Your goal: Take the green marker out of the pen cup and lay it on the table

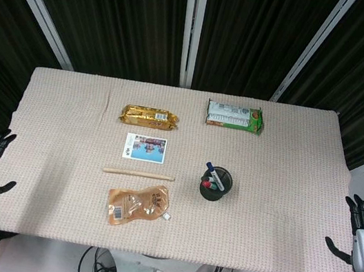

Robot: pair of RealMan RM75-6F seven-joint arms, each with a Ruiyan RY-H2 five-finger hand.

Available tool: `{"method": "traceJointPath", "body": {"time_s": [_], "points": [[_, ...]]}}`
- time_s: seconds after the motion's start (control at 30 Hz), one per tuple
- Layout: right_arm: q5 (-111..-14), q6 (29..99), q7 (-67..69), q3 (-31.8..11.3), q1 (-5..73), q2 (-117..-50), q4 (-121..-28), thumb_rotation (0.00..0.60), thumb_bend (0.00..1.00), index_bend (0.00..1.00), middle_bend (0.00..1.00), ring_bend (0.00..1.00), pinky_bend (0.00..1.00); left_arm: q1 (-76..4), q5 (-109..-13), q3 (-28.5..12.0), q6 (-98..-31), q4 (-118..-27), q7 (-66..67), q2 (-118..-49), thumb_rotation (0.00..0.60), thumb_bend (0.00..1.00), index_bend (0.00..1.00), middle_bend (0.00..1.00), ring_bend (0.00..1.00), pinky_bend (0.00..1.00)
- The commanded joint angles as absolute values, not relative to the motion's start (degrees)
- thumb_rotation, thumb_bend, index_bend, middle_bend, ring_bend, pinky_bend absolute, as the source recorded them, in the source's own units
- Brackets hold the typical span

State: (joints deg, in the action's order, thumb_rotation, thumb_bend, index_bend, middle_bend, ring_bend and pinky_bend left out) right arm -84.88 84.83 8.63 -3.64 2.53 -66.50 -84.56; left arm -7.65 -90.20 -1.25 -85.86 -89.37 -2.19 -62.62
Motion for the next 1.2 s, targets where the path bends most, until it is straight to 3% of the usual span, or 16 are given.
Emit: {"method": "traceJointPath", "body": {"time_s": [0.03,0.43,0.63,0.93,1.2], "points": [[-85.0,84.8,8.8,-3.6,2.6,-66.5,-84.5,0.6,0.12,0.0,0.0,0.0,0.0,-7.7,-90.1,-1.3,-85.8,-89.4,-2.2,-62.7,0.6,0.13,0.04,0.0,0.0,0.0],[-89.6,86.1,7.7,-3.5,4.0,-64.9,-90.1,0.6,0.12,0.0,0.0,0.0,0.0,-8.1,-90.0,-1.5,-85.3,-89.0,-2.5,-62.8,0.6,0.13,0.04,0.0,0.0,0.0],[-94.1,83.6,-3.0,-4.9,8.5,-63.4,-98.5,0.6,0.12,0.01,0.0,0.0,0.0,-8.5,-89.1,-1.6,-84.0,-88.2,-3.8,-62.8,0.6,0.13,0.04,0.0,0.0,0.0],[-92.6,71.8,-16.2,-8.9,18.5,-66.2,-107.6,0.6,0.15,0.18,0.0,0.0,0.0,-8.6,-89.0,-1.6,-83.7,-87.4,-4.5,-63.3,0.6,0.13,0.04,0.0,0.0,0.0],[-87.8,66.6,-25.2,-10.7,24.2,-74.8,-106.6,0.6,0.17,0.29,0.0,0.0,0.0,-8.5,-88.9,-1.6,-83.8,-87.0,-5.3,-63.0,0.6,0.13,0.04,0.0,0.0,0.0]]}}
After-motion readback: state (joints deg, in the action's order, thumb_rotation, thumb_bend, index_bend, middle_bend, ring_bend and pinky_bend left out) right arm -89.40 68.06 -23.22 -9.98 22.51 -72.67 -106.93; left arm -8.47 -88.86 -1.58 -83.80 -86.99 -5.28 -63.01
